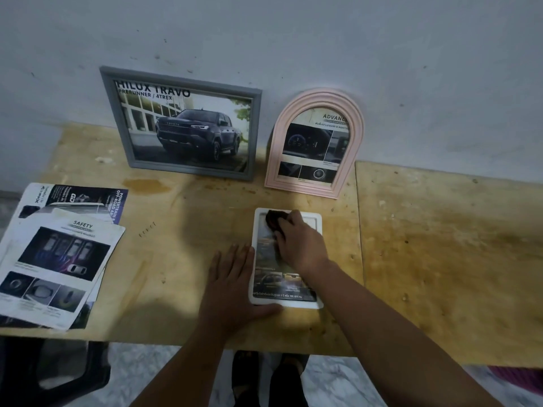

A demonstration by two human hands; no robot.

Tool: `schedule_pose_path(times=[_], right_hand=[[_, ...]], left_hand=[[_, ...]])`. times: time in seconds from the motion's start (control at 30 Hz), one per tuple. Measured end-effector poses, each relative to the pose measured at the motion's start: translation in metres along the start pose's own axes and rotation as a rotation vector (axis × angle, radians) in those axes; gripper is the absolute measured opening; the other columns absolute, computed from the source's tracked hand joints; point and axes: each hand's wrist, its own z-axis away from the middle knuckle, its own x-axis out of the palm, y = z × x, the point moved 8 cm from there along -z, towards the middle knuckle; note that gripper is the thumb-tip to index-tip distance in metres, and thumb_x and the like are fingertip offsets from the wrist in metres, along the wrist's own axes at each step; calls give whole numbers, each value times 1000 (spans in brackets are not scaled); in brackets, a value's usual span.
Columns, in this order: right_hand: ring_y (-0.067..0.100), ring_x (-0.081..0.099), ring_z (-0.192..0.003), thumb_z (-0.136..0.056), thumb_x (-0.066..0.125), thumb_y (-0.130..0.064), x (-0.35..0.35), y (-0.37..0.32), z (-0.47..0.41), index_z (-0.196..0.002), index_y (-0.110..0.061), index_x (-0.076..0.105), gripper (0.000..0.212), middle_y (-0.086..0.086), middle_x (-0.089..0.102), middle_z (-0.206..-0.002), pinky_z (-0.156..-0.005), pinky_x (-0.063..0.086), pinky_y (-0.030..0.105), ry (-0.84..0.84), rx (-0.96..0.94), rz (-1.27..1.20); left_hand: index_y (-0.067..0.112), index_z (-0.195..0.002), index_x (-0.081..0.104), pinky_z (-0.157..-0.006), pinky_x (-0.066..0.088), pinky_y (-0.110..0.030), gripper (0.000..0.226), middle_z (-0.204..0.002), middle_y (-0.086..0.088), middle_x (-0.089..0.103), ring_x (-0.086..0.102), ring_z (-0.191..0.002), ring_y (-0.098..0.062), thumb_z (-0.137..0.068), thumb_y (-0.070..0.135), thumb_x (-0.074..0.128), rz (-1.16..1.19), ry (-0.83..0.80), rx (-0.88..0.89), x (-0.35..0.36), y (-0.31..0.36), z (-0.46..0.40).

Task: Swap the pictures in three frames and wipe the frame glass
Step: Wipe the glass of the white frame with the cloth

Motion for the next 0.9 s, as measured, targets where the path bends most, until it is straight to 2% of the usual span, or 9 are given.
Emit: schedule_pose_path(times=[0.1,0.23,0.37,0.5,0.6,0.67,0.73,0.8,0.9], right_hand=[[27,67,-75,-100,54,-31,12,-21,30,-123,-19,65,28,5,56,-118,-58,57,40,34,-190,-10],[22,66,-91,-96,62,-27,30,-35,78,-135,-21,57,40,4,57,-120,-70,61,36,-43,-379,-34],[26,64,-81,-101,44,-40,20,-33,85,-131,-21,62,40,4,54,-119,-67,58,42,-213,-472,2],[12,64,-102,-100,55,-40,14,-17,87,-127,-30,68,32,-8,65,-118,-88,55,36,-496,-259,-399],[8,67,-92,-98,66,-24,-8,19,58,-107,-22,77,14,-7,73,-98,-88,56,43,-274,-1,-737],[13,64,-91,-98,65,-21,-29,49,36,-108,-19,75,14,-3,68,-99,-86,53,42,-24,73,-648],[18,61,-86,-100,60,-27,-44,63,19,-123,-19,70,26,-1,59,-106,-74,54,37,120,70,-366],[22,60,-79,-101,55,-32,-40,63,9,-130,-19,65,33,0,52,-113,-63,52,33,111,58,-137],[24,60,-70,-102,50,-34,-19,52,13,-122,-16,67,32,3,50,-115,-55,53,35,31,22,37]], left_hand=[[6,-159,33,-124,17,-61,131,-167,-12,31,19,-158,-29,-70,101,43,0,36,13,1,0,0],[5,-155,42,-122,24,-63,121,-164,-11,38,26,-156,-31,-75,96,46,24,111,43,-3,0,2],[4,-155,40,-121,25,-63,121,-163,-11,38,28,-155,-32,-76,94,48,22,169,58,-6,1,4],[1,-154,42,-119,27,-63,125,-161,-14,42,33,-153,-34,-73,96,48,9,156,59,-8,2,2],[4,-157,37,-122,23,-62,130,-164,-14,37,27,-155,-33,-70,100,44,-10,81,39,-4,1,1],[7,-160,30,-125,17,-60,133,-167,-11,31,21,-157,-31,-69,102,41,-17,34,13,-3,-1,1],[7,-161,27,-125,15,-59,134,-169,-10,27,17,-158,-29,-69,103,40,-19,10,5,-2,0,1],[8,-162,25,-126,13,-59,134,-170,-10,24,14,-159,-28,-69,103,39,-18,-1,5,-2,0,1],[8,-162,23,-126,11,-58,134,-170,-10,20,12,-159,-28,-69,103,40,-11,3,6,-1,-1,1]])
